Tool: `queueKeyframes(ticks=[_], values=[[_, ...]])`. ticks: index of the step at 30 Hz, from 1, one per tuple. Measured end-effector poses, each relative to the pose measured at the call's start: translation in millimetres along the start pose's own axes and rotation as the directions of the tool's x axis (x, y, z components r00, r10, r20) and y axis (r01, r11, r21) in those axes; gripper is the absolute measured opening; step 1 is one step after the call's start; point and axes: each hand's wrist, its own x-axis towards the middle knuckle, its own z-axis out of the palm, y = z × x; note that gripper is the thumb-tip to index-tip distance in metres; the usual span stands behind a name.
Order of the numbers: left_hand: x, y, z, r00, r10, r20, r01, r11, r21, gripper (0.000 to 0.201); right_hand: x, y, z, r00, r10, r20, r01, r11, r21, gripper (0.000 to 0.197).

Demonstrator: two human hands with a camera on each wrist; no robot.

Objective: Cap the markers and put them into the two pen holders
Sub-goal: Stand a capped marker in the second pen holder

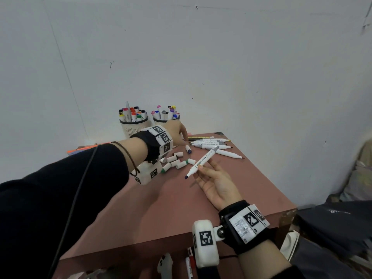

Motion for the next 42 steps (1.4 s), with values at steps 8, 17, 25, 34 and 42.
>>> queueKeyframes(ticks=[8,17,25,34,42], values=[[-85.1,-7.9,-30.0,0.982,-0.086,-0.171,0.032,0.954,-0.298,0.011,-3.7,1.9,3.9,0.999,-0.012,-0.038,0.012,1.000,-0.022,0.043],[-177.4,-20.3,-14.2,0.987,-0.129,0.097,0.160,0.700,-0.696,0.012,-4.2,3.7,3.5,0.999,0.011,-0.045,-0.009,0.998,0.056,0.030],[-212.8,-26.3,30.4,0.946,-0.312,0.084,0.193,0.335,-0.922,0.008,-7.6,17.8,12.7,1.000,0.008,-0.021,-0.006,0.995,0.096,0.023],[-210.1,-17.2,52.4,0.911,-0.403,0.085,0.102,0.020,-0.995,0.007,-10.6,33.6,24.4,1.000,0.025,0.009,-0.025,0.999,0.042,0.023],[-195.5,-30.6,61.7,0.923,-0.368,0.116,0.063,-0.152,-0.986,0.011,-16.2,32.5,28.7,0.999,0.023,-0.035,-0.023,0.999,0.024,0.031]])
